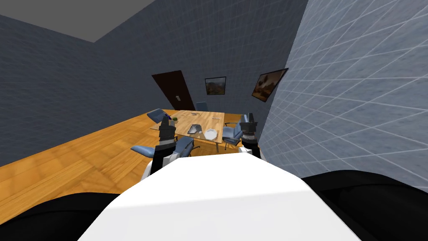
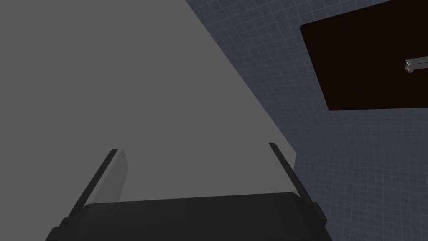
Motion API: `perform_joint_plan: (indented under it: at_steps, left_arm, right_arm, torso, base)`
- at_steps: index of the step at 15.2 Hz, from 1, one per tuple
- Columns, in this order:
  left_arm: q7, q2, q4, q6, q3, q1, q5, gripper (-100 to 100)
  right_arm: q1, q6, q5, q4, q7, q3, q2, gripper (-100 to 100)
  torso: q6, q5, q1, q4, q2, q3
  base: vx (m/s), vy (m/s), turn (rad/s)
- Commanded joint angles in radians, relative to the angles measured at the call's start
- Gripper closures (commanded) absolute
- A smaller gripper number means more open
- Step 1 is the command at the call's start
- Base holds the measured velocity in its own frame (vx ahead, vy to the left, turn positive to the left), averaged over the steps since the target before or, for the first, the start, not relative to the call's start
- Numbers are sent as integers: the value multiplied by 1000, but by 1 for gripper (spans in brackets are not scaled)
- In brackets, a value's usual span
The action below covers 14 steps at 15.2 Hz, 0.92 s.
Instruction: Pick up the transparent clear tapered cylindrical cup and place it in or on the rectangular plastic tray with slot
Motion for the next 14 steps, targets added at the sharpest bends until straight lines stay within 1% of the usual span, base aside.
perform_joint_plan:
  at_steps: [1,2,3,4,5,6,7,8,9,10,11,12,13,14]
  left_arm:
    - [-6,13,8,31,13,3,9,-100]
    - [-12,29,17,66,32,5,21,-100]
    - [-12,29,17,73,32,5,21,-100]
    - [-19,44,26,101,53,7,35,-100]
    - [-19,44,26,118,53,7,35,-100]
    - [-19,44,26,118,53,7,35,-100]
    - [-26,58,37,154,76,8,50,-100]
    - [-26,58,37,167,76,8,50,-100]
    - [-34,70,48,191,100,10,66,-100]
    - [-34,70,48,213,100,10,66,-100]
    - [-34,70,48,219,100,10,66,-100]
    - [-42,82,59,251,126,13,83,-100]
    - [-42,82,59,265,126,13,83,-100]
    - [-42,82,59,274,126,13,83,-100]
  right_arm:
    - [0,0,0,0,0,0,0,0]
    - [0,0,0,0,0,0,0,0]
    - [0,0,0,0,0,0,0,0]
    - [0,0,0,0,0,0,0,0]
    - [0,0,0,0,0,0,0,0]
    - [0,0,0,0,0,0,0,0]
    - [0,0,0,0,0,0,0,0]
    - [0,0,0,0,0,0,0,0]
    - [0,0,0,0,0,0,0,0]
    - [0,0,0,0,0,0,0,0]
    - [0,0,0,0,0,0,0,0]
    - [0,0,0,0,0,0,0,0]
    - [0,0,0,0,0,0,0,0]
    - [0,0,0,0,0,0,0,0]
  torso:
    - [0,0,0,0,0,0]
    - [0,0,0,0,0,0]
    - [0,0,0,0,0,0]
    - [0,0,0,0,0,0]
    - [0,0,0,0,0,0]
    - [0,0,0,0,0,0]
    - [-1,0,0,0,0,0]
    - [0,0,0,0,0,0]
    - [0,0,0,0,0,0]
    - [0,0,0,0,0,0]
    - [0,0,0,0,0,0]
    - [-1,0,0,0,0,0]
    - [0,0,0,0,0,0]
    - [0,0,0,0,0,0]
  base:
    - [2,26,-158]
    - [3,26,-238]
    - [2,28,-223]
    - [-2,30,-288]
    - [-3,31,-232]
    - [-1,25,-51]
    - [1,19,-160]
    - [0,19,-221]
    - [-2,27,-324]
    - [-4,38,-277]
    - [-4,32,-87]
    - [-5,24,-247]
    - [-7,26,-265]
    - [-5,23,-81]
